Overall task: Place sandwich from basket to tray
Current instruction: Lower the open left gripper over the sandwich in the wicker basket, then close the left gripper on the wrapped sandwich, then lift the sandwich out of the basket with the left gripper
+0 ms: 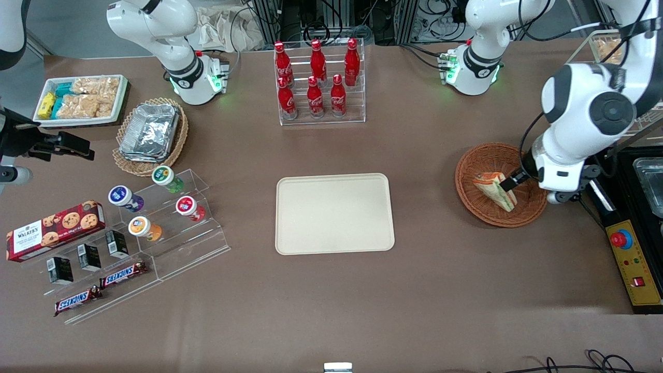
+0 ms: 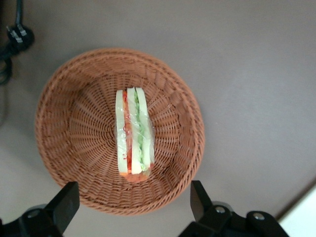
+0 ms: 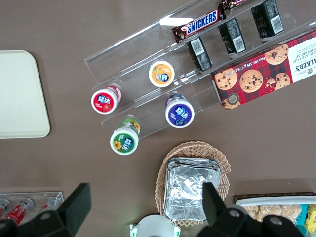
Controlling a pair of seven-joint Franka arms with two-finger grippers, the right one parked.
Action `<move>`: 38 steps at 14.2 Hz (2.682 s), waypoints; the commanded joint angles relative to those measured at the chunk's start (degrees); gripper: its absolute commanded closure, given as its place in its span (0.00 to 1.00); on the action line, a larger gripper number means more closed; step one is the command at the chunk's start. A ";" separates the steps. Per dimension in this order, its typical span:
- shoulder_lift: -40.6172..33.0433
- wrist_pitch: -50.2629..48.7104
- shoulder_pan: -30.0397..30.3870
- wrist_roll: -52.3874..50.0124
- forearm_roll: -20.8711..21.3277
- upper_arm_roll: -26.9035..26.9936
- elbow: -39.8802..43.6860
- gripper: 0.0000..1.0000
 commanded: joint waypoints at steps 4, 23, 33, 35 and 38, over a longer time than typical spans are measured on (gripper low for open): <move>1.07 11.16 0.66 -8.42 0.76 -0.01 -9.76 0.00; 5.30 9.64 1.45 -9.13 6.65 -0.10 -4.18 1.00; 13.70 -28.88 0.74 -0.52 3.67 -13.96 38.88 1.00; 18.55 -30.05 0.74 1.15 3.66 -20.02 44.18 1.00; 22.68 -29.00 0.66 2.91 4.27 -26.97 44.37 1.00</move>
